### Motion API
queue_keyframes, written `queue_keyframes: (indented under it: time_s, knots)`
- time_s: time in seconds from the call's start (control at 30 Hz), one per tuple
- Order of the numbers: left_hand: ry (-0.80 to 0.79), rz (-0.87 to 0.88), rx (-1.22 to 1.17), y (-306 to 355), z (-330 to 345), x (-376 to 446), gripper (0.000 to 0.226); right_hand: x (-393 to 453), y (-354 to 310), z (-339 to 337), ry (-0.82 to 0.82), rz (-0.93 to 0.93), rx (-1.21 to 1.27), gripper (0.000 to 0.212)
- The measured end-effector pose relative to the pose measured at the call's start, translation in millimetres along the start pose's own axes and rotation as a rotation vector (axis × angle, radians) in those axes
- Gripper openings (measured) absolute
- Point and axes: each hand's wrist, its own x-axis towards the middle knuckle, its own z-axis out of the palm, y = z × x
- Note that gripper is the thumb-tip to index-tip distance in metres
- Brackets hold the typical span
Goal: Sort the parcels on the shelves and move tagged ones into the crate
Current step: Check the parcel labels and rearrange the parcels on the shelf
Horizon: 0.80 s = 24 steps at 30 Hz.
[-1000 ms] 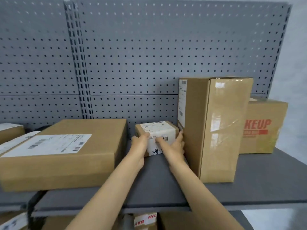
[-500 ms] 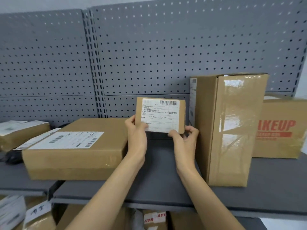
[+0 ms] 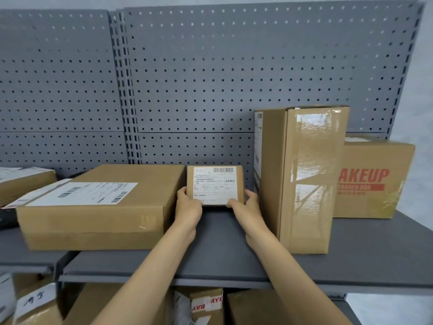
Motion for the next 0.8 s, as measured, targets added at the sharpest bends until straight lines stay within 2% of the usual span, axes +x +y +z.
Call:
queue_keyframes:
  time_s: [0.13,0.37,0.6,0.8]
  knots:
    - [-0.024,0.011,0.035,2,-1,5,0.048,2,-2,2,-0.020,-0.005,-0.022,0.065]
    - [-0.019,0.011,0.001,4,2,9,0.039,9,-6,5,0.004,-0.030,-0.042,0.059]
    - [0.021,-0.026,-0.046,5,8,18,0.051,12,-6,12,0.003,-0.029,-0.027,0.079]
    - [0.021,-0.071,-0.051,10,11,18,0.041,16,-4,13,-0.048,-0.015,-0.069,0.069]
